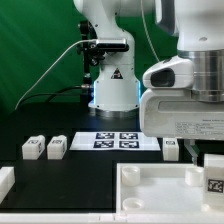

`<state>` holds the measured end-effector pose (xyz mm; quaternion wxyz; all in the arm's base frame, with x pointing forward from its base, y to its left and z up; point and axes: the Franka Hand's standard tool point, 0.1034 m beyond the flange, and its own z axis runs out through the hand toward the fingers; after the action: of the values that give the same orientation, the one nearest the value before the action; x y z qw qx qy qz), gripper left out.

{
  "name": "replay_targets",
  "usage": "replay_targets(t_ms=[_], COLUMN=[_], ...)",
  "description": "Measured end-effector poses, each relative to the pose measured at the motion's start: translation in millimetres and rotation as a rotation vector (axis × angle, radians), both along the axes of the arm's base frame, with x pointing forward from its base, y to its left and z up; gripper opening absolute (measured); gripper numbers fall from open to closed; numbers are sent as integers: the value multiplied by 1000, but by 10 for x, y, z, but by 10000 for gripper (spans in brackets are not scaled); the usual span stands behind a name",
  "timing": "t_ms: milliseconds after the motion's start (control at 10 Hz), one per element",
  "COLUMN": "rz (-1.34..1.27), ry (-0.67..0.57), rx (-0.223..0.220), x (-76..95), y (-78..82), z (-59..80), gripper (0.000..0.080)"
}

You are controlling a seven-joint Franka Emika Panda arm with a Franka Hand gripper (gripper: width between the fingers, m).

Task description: Assemble one leg

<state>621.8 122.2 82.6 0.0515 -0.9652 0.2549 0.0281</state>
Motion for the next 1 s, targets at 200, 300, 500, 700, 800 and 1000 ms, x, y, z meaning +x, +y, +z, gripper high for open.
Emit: replay_targets(t_ms=[200,300,500,700,800,1000], rz=[-392,-594,-893,-976,-975,-932], ry=[27,35,92,111,111,104], rx=[35,57,112,123,123,121], x=[1,5,56,68,64,57], y=[41,79,123,125,125,121], z=[-11,-18,-8,1,-3,-9], gripper=[296,296,296,296,355,504])
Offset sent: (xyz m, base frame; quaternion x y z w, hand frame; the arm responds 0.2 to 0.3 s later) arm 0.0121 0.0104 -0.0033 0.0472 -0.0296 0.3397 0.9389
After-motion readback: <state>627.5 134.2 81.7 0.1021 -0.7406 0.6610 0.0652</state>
